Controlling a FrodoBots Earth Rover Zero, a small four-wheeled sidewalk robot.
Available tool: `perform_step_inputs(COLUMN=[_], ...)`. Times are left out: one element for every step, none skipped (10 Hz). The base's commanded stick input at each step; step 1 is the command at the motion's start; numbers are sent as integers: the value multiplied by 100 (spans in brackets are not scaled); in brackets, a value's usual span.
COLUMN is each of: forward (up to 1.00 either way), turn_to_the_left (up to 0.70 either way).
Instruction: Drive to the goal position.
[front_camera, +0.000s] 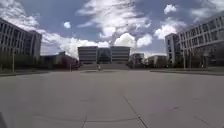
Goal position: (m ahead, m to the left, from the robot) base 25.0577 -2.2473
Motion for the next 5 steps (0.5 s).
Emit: perform_step_inputs(forward=[100,100,100,100,100], turn_to_the_left=[3,3,3,3,3])
